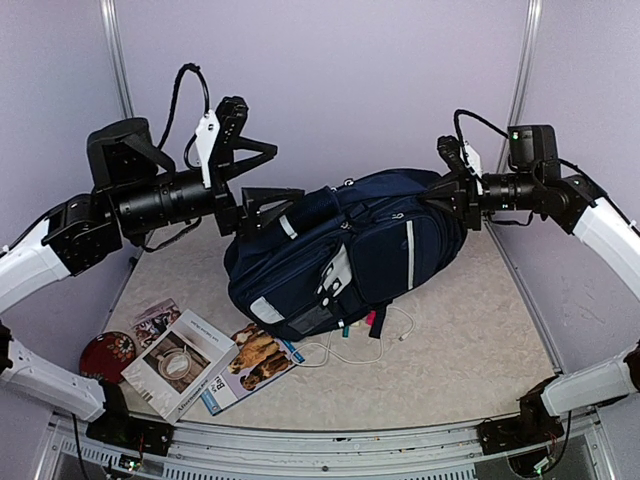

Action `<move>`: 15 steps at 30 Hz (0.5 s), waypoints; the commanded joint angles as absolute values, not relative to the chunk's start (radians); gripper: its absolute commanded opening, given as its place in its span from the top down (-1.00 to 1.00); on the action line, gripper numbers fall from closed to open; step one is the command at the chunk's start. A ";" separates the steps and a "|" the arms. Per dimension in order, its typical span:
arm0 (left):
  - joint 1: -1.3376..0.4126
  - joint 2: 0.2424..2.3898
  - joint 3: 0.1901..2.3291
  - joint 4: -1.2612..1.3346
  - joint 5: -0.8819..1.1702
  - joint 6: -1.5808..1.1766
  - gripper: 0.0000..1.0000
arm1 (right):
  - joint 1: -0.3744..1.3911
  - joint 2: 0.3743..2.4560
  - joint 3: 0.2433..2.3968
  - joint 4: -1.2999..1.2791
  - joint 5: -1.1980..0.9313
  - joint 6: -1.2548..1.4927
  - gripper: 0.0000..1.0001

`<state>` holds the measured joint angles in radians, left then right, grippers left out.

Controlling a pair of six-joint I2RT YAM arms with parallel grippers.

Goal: Pack the student bag
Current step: Pass from the left arm to the right, then pass from the right arm to the left

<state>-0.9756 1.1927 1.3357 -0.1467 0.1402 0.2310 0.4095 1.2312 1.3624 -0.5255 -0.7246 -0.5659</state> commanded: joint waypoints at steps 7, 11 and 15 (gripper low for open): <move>-1.000 1.577 1.707 -0.467 0.226 0.284 -0.98 | 0.417 1.266 1.459 -0.453 -0.853 -0.615 1.00; -1.002 1.656 1.754 -0.514 0.217 0.301 -0.98 | 0.419 1.275 1.464 -0.451 -0.854 -0.621 1.00; -0.996 1.688 1.756 -0.502 0.015 0.291 -0.97 | 0.420 1.276 1.466 -0.456 -0.858 -0.626 1.00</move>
